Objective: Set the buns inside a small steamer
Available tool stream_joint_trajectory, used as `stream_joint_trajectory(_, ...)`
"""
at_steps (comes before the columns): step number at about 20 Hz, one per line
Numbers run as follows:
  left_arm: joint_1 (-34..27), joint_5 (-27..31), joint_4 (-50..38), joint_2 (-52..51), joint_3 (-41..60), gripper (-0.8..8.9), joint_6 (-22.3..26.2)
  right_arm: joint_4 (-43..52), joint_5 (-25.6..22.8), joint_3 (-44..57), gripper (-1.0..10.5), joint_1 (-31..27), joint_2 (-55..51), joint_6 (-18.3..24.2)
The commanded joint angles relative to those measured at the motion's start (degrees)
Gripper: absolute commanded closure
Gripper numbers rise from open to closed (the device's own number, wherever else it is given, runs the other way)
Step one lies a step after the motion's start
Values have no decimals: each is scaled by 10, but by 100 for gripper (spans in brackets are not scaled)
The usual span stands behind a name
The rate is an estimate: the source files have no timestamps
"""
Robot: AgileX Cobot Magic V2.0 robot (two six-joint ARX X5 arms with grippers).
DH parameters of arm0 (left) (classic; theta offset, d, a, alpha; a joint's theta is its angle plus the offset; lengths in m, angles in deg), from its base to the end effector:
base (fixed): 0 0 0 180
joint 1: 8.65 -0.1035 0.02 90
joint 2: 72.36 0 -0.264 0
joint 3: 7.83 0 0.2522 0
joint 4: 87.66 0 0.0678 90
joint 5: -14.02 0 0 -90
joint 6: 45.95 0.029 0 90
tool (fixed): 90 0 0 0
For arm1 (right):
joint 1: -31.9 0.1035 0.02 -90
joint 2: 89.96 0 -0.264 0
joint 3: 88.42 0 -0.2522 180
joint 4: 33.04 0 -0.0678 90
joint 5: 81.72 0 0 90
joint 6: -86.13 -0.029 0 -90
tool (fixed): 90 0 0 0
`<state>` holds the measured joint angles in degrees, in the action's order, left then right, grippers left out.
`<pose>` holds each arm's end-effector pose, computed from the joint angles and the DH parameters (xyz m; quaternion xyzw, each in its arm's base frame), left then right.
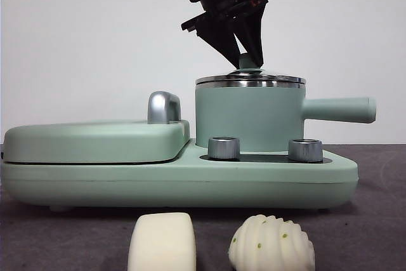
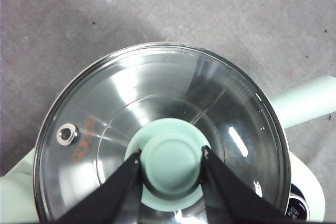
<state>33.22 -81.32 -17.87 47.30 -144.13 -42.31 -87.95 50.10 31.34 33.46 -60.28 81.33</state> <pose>0.3335 -0.3025 0.3278 0.1662 0.4132 -0.3714 0.8147 0.0887 0.0218 0.3256 0.1106 0.2130 0.3527 0.9045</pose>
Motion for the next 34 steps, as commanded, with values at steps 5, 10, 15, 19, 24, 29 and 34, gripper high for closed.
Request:
stream_joint_trajectory(5,5,0,41,12,-126,807,0,4,0,-10,510,2,2,-6)
stream_joint_trajectory(10,-16,0,87,12,-187,807,2,-6,0,-10,510,2,6,-6)
stream_joint_trajectory(15,-73,0,116,12,-205,807,2,-33,2,-10,510,18,30,-19)
stream_joint_trajectory(19,-122,0,119,12,-205,807,3,-32,0,-11,511,86,65,-42)
stream_joint_trajectory(24,-173,0,117,12,-205,806,3,6,-91,-12,524,250,143,-118)
stream_joint_trajectory(29,-214,0,116,12,-205,806,1,65,-185,-13,523,423,249,-199)
stream_joint_trajectory(34,-242,0,110,12,-205,806,0,76,-257,-58,523,546,401,-254)
